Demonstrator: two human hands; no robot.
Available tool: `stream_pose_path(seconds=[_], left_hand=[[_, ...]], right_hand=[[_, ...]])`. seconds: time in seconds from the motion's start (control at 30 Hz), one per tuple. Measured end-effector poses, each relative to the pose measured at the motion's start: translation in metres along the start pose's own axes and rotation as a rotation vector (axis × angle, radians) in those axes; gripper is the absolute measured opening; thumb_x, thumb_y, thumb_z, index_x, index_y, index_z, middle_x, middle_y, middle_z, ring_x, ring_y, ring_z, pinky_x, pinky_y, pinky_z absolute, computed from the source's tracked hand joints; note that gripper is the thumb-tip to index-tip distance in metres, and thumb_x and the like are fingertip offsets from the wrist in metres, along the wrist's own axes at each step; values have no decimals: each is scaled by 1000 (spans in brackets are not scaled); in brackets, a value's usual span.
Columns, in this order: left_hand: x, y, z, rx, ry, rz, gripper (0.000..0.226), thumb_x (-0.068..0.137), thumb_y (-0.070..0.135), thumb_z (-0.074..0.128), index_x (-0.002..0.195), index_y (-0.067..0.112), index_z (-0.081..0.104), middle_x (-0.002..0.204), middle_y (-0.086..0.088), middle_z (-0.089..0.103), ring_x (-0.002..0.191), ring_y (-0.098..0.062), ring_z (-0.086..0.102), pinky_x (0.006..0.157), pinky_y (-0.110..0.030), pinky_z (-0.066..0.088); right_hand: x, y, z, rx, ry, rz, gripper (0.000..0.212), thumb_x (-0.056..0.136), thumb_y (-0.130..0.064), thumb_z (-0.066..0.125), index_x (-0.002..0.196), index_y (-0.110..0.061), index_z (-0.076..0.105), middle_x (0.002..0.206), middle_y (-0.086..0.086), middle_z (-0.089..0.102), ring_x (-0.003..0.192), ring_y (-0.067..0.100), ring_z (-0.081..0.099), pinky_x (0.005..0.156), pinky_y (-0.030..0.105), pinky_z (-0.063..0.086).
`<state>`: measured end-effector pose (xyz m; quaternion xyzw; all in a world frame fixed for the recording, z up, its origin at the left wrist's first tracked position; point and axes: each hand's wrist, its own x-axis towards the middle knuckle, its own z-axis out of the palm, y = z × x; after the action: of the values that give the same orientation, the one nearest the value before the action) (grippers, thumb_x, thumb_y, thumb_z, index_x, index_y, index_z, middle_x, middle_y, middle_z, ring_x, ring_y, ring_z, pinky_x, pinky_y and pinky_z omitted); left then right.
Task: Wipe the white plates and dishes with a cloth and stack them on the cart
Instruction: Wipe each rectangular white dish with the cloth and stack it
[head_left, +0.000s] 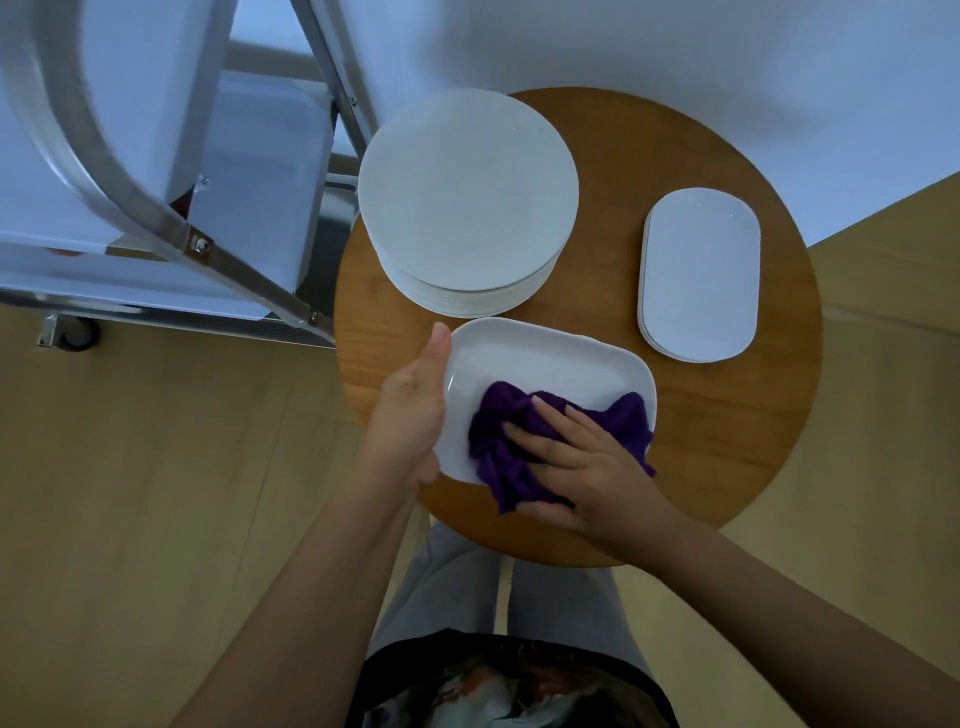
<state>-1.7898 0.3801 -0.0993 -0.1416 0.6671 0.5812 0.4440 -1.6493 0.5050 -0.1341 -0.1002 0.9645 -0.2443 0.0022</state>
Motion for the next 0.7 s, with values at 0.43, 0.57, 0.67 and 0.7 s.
stream_pose_path(seconds=[0.43, 0.57, 0.67, 0.7], left_hand=[[8, 5, 1, 10, 94, 13, 43, 89, 63, 39, 90, 28, 64, 86, 5, 74, 84, -15, 69, 69, -32, 55], [3, 4, 17, 63, -29, 35, 47, 90, 62, 38, 91, 24, 65, 86, 0, 75, 77, -16, 72, 60, -27, 57], [0, 3, 23, 132, -114, 29, 44, 91, 63, 35, 93, 29, 65, 83, 7, 74, 81, -10, 70, 66, -24, 56], [-1, 3, 22, 113, -138, 21, 43, 91, 62, 37, 94, 30, 65, 84, 7, 75, 84, -10, 70, 70, -26, 56]], right_hand=[[-22, 17, -30, 80, 326, 441, 30, 85, -24, 60, 94, 3, 69, 107, 17, 67, 116, 30, 51, 93, 44, 47], [11, -18, -24, -48, 214, 264, 50, 90, -40, 43, 124, -7, 59, 136, 15, 51, 133, 35, 33, 106, 51, 25], [27, -24, -12, -156, -45, 251, 62, 94, -52, 31, 144, -17, 32, 153, 7, 22, 142, 34, 15, 113, 52, 10], [28, -19, -11, -186, -57, 238, 62, 94, -53, 28, 146, -20, 26, 154, 4, 15, 143, 32, 8, 115, 50, 5]])
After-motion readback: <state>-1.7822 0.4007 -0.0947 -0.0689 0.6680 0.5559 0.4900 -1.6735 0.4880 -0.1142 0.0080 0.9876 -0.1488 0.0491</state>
